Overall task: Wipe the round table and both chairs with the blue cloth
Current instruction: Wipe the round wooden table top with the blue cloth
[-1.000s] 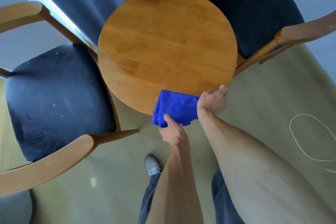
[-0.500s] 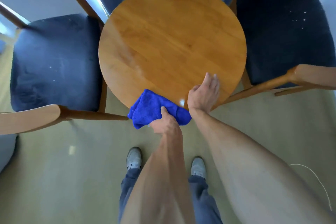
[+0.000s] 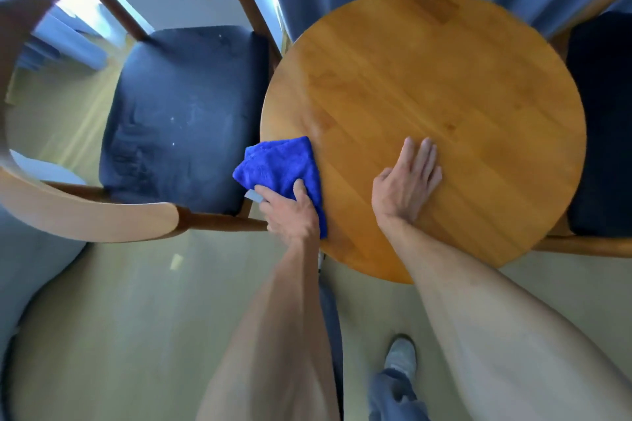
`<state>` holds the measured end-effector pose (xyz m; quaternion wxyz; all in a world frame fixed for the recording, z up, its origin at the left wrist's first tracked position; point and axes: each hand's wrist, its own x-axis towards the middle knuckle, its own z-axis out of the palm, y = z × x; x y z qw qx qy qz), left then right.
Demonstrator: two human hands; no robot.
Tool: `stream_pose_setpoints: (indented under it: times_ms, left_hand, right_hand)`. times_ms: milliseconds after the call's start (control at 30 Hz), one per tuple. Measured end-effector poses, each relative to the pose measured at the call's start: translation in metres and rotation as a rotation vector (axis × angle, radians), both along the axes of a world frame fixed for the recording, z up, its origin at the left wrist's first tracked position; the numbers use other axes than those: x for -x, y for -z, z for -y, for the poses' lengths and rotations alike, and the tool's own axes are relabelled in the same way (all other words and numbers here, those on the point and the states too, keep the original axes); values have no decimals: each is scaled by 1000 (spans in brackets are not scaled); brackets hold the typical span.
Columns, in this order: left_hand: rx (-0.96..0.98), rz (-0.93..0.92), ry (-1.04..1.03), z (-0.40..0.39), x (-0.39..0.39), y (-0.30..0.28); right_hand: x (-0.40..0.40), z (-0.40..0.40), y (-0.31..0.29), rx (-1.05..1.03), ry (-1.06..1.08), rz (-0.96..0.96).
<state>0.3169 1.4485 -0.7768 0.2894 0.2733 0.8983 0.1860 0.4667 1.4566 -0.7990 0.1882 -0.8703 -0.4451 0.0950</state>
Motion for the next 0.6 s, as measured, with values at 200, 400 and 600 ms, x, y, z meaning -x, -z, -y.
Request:
stream_pose_setpoints:
  times_ms: [200,400,600]
  left_hand:
    - [51,-223,228,-52,14,2]
    - [70,-338,405,-114,27,9]
    - [98,-381,596,-183,27,7]
  right_hand:
    - [38,-61,1,11,-143,46]
    - [41,-110,5,-5,-43,94]
    - [30,-149,-3,51,13,89]
